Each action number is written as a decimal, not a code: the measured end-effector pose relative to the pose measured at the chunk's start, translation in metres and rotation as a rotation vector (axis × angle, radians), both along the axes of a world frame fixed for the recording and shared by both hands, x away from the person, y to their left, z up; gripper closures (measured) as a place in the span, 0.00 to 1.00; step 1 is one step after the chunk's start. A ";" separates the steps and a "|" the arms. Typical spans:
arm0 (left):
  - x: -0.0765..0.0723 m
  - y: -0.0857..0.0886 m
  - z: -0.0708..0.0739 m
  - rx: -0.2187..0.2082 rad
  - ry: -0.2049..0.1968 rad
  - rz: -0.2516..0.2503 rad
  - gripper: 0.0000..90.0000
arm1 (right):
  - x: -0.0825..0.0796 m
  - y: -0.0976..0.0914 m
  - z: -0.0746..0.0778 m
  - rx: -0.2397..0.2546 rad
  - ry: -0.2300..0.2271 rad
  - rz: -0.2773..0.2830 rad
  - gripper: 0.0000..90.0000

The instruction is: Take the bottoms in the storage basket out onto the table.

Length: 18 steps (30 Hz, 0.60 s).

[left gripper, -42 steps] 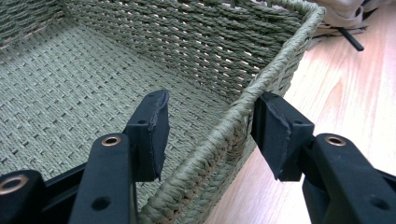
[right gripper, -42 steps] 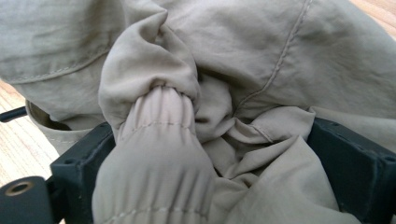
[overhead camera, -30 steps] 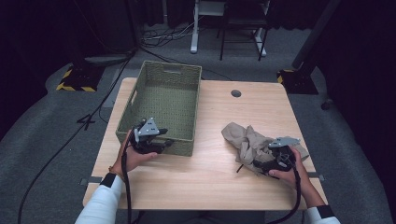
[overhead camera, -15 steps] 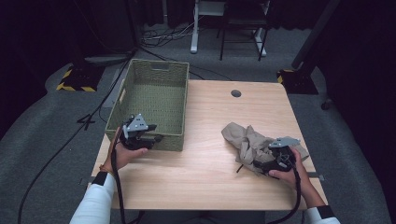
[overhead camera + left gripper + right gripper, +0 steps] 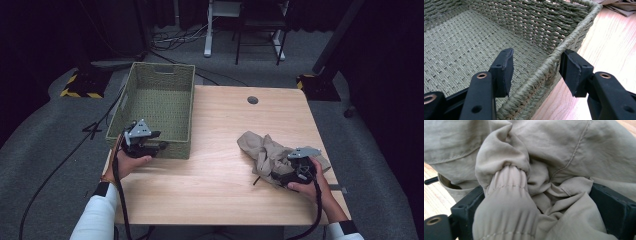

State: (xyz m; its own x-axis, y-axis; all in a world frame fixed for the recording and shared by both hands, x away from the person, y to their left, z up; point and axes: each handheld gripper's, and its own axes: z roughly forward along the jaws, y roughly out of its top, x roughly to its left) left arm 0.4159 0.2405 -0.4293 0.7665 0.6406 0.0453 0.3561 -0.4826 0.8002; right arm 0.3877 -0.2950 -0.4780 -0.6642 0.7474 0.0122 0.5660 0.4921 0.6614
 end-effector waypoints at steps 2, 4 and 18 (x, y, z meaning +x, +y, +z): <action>0.000 0.000 0.000 0.002 0.004 -0.002 0.51 | 0.000 0.000 0.000 -0.001 -0.001 -0.001 0.09; 0.000 0.000 0.001 0.009 0.008 0.000 0.50 | 0.000 0.000 0.000 -0.001 -0.001 -0.001 0.09; -0.010 -0.015 0.016 0.015 -0.005 0.017 0.29 | 0.000 0.000 0.000 0.003 0.005 -0.004 0.09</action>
